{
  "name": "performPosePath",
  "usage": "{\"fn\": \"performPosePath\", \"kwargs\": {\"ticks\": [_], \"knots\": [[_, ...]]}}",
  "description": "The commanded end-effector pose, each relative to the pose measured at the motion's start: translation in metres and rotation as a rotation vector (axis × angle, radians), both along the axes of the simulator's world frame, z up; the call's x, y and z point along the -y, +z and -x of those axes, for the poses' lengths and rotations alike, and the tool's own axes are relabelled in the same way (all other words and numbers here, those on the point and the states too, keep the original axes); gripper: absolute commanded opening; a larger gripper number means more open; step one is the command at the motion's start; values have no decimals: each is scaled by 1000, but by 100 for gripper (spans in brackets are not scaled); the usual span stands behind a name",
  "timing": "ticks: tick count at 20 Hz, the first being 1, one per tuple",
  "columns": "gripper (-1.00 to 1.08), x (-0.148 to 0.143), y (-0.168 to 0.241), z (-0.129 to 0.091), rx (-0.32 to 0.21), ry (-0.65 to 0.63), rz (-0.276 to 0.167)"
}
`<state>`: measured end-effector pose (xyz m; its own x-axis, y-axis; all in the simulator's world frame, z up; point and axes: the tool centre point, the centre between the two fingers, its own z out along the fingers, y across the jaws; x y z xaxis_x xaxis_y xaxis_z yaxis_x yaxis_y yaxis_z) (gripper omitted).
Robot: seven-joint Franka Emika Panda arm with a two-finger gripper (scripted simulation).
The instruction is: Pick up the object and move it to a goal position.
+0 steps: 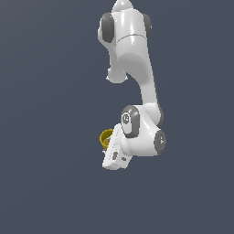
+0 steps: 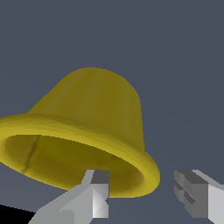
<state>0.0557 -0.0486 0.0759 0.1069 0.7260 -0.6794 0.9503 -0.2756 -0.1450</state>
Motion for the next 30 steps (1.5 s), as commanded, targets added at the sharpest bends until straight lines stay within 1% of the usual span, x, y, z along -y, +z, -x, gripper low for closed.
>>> {"fn": "performPosePath", "kwargs": {"ticks": [1, 2, 3, 14, 19, 25, 30], "knots": [[28, 3, -3, 2, 0, 1, 0], [28, 3, -3, 2, 0, 1, 0], [-100, 3, -3, 2, 0, 1, 0], [-100, 3, -3, 2, 0, 1, 0], [-100, 4, 6, 3, 0, 1, 0], [-100, 5, 36, 8, 0, 1, 0], [-100, 6, 81, 15, 0, 1, -1]]}}
